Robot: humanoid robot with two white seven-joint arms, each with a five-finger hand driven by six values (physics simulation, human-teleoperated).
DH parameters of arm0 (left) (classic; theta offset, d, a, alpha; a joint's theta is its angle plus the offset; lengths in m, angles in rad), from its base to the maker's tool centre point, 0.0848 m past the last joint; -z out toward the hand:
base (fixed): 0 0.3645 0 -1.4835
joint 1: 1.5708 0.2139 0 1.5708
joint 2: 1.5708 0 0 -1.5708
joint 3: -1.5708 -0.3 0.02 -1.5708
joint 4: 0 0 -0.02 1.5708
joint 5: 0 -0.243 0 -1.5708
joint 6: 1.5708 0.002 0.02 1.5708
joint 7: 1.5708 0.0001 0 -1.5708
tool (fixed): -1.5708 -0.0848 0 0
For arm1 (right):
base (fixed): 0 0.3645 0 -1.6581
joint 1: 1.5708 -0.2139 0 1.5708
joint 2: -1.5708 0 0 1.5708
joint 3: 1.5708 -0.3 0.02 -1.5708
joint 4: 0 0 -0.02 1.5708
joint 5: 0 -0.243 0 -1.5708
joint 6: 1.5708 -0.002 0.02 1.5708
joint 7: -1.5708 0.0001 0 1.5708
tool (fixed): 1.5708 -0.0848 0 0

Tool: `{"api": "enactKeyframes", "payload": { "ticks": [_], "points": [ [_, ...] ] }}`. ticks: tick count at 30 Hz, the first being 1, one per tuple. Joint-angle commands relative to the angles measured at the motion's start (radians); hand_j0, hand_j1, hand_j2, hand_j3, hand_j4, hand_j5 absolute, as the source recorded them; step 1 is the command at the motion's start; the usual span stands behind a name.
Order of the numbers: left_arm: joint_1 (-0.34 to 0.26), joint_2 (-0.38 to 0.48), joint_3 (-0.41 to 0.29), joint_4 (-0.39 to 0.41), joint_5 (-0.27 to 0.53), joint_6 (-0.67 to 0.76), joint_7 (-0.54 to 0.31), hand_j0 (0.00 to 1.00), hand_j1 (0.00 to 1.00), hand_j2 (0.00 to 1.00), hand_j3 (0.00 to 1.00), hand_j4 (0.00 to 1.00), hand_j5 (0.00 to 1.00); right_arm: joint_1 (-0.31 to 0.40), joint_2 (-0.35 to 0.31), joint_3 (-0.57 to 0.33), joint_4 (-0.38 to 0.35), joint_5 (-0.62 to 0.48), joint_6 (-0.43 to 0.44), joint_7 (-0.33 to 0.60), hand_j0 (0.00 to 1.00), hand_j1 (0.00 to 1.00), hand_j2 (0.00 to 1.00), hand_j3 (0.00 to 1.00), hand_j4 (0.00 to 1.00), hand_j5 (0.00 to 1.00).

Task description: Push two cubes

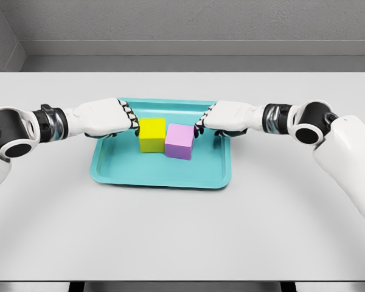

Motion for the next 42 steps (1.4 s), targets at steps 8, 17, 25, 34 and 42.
{"api": "enactKeyframes", "payload": {
  "ticks": [8, 17, 25, 34, 42],
  "points": [
    [0.003, 0.004, 0.01, 0.003, 0.005, 0.003, 0.001, 0.7, 0.7, 0.7, 0.7, 0.7, 0.7, -0.009, 0.006, 0.0, 0.019, -0.001, 0.0, 0.0, 0.6, 0.6, 0.6, 0.6, 0.6, 0.6],
    [0.005, 0.017, 0.026, 0.012, 0.006, 0.003, 0.001, 0.7, 0.7, 0.7, 0.7, 0.7, 0.7, -0.014, 0.021, 0.003, 0.019, 0.002, 0.0, 0.0, 0.6, 0.6, 0.6, 0.6, 0.6, 0.6],
    [0.0, 0.056, 0.028, 0.014, 0.013, 0.003, 0.001, 0.71, 0.71, 0.71, 0.71, 0.71, 0.71, -0.015, 0.036, 0.005, 0.018, 0.002, 0.0, 0.0, 0.6, 0.6, 0.6, 0.6, 0.6, 0.6],
    [0.003, 0.077, 0.065, 0.012, 0.023, 0.003, 0.002, 0.71, 0.71, 0.71, 0.71, 0.71, 0.71, -0.021, -0.004, 0.003, 0.005, -0.007, 0.0, 0.0, 0.6, 0.6, 0.6, 0.6, 0.6, 0.6],
    [0.011, 0.232, 0.123, 0.076, 0.149, 0.003, 0.002, 0.73, 0.73, 0.73, 0.73, 0.73, 0.73, -0.006, -0.234, -0.001, -0.496, -0.226, 0.0, 0.0, 0.61, 0.61, 0.61, 0.61, 0.61, 0.61]
  ]
}}
